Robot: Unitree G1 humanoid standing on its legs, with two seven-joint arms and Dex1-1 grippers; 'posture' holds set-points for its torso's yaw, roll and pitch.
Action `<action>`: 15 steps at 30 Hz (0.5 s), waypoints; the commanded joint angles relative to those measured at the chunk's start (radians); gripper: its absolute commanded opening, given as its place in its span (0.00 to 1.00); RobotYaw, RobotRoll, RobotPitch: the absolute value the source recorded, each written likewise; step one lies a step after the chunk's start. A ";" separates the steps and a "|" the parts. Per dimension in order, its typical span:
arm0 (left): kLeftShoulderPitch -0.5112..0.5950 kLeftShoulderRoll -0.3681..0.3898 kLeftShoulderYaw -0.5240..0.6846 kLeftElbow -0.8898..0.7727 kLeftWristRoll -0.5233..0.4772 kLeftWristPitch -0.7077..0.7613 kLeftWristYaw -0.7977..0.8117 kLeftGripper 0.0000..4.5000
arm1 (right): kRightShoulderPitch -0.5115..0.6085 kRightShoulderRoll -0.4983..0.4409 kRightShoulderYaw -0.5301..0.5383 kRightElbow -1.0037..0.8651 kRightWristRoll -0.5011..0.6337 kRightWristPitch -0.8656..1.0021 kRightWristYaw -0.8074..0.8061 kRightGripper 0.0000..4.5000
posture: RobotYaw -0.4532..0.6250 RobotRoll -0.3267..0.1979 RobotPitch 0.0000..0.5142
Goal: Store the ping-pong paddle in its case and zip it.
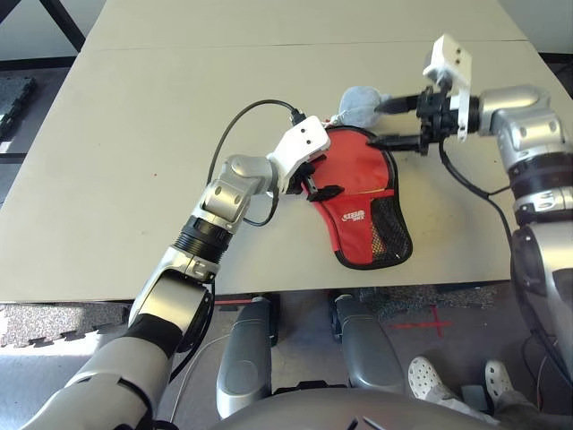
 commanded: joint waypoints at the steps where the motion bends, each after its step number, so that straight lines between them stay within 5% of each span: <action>1: 0.068 0.002 -0.068 0.024 0.032 0.063 0.000 0.99 | -0.059 0.023 -0.002 0.140 -0.048 -0.048 -0.111 1.00 | 0.35 0.62 0.49; 15: 0.145 0.019 -0.088 -0.131 0.017 0.154 0.018 0.99 | -0.144 0.130 -0.041 0.406 -0.127 -0.077 -0.434 1.00 | 0.40 0.62 0.52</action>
